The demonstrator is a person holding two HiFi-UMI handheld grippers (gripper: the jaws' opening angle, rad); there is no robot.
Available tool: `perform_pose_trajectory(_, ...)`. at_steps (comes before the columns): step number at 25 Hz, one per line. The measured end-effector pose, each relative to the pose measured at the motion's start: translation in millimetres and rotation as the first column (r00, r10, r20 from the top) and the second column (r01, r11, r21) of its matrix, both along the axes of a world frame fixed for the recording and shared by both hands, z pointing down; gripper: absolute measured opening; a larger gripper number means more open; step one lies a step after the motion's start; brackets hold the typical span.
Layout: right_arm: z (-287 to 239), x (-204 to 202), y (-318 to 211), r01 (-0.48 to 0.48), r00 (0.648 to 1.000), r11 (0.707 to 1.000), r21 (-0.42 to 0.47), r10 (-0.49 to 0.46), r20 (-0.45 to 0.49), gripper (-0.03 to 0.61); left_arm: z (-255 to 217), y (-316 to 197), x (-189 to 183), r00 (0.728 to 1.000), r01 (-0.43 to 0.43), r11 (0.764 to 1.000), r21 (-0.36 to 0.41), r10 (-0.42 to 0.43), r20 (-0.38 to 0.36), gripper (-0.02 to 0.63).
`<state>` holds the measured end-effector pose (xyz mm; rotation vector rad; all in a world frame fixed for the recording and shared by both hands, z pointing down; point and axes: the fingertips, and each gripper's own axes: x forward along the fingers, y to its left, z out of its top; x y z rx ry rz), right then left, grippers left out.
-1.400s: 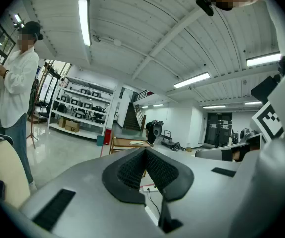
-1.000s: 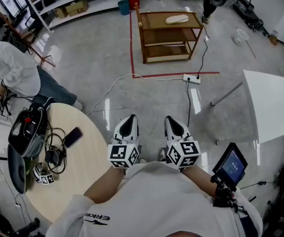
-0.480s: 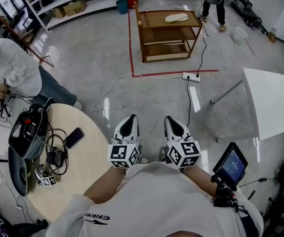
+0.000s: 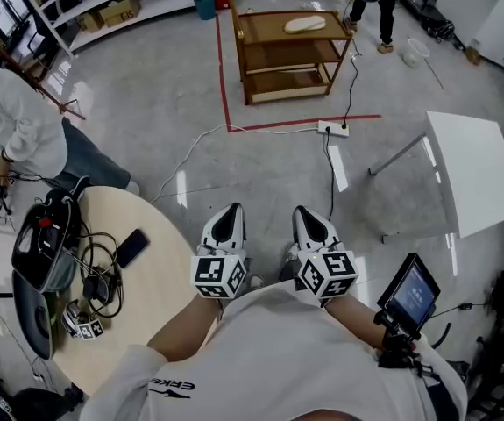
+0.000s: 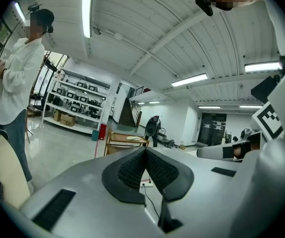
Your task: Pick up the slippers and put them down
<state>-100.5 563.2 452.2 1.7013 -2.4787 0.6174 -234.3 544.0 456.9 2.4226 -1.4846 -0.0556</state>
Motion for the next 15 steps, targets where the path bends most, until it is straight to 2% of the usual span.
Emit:
perform_pose_trajectory(8,2,15,-48,-0.024,1.0,1.0,0.012,0.023,0.02,0.005,4,-45,9,1.0,0.008,1.0,0.012,-0.008,0.006,0.003)
perform_pose_trajectory(15,-10,52,-129,-0.022,0.999,0.999,0.039,0.02,0.049,0.005,-10,-124,48,1.0,0.01,0.999,0.039,-0.011,0.023,0.002)
